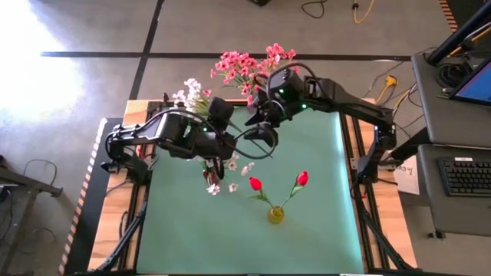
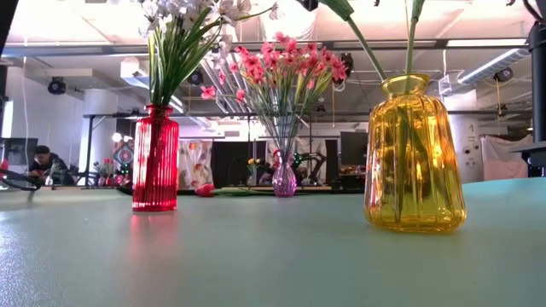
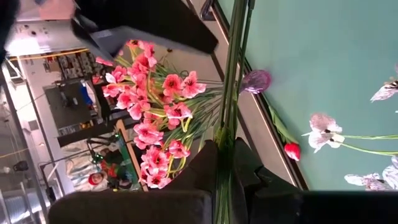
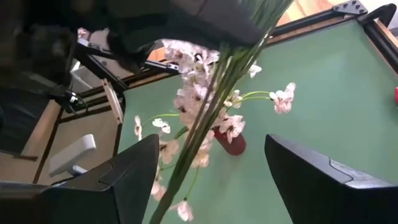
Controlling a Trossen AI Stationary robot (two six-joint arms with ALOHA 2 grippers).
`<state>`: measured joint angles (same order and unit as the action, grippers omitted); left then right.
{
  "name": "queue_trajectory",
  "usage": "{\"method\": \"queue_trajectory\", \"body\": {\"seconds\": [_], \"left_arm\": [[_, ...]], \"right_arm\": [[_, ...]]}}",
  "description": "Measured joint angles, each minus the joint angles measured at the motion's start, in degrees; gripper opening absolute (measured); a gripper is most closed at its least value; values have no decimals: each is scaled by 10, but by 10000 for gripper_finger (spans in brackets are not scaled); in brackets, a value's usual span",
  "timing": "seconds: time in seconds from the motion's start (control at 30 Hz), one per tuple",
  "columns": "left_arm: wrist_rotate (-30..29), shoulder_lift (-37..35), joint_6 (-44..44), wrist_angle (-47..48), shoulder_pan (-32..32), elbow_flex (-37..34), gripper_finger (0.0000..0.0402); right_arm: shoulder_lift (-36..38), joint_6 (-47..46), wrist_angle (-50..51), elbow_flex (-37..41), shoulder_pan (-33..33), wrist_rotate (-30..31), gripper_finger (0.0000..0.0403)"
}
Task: Sort flowers into vase by color
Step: Put the white flower into the red flower vase
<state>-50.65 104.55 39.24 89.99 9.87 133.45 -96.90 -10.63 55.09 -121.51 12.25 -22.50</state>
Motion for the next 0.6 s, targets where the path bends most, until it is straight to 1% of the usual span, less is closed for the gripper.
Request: {"method": "queue_trajectory", "body": {"seconds": [0.13, 0.27, 0.43, 0.6], "left_arm": [[0, 0, 0, -3, 0, 0, 0], [0, 0, 0, -4, 0, 0, 0], [0, 0, 3, -6, 0, 0, 0], [-1, 0, 0, -11, 0, 0, 2]], "right_arm": [[-19, 0, 8, -23, 0, 0, 279], [-33, 2, 26, -35, 0, -1, 251], [-42, 4, 39, -37, 0, -5, 190], [-45, 24, 45, -37, 0, -5, 106]]}}
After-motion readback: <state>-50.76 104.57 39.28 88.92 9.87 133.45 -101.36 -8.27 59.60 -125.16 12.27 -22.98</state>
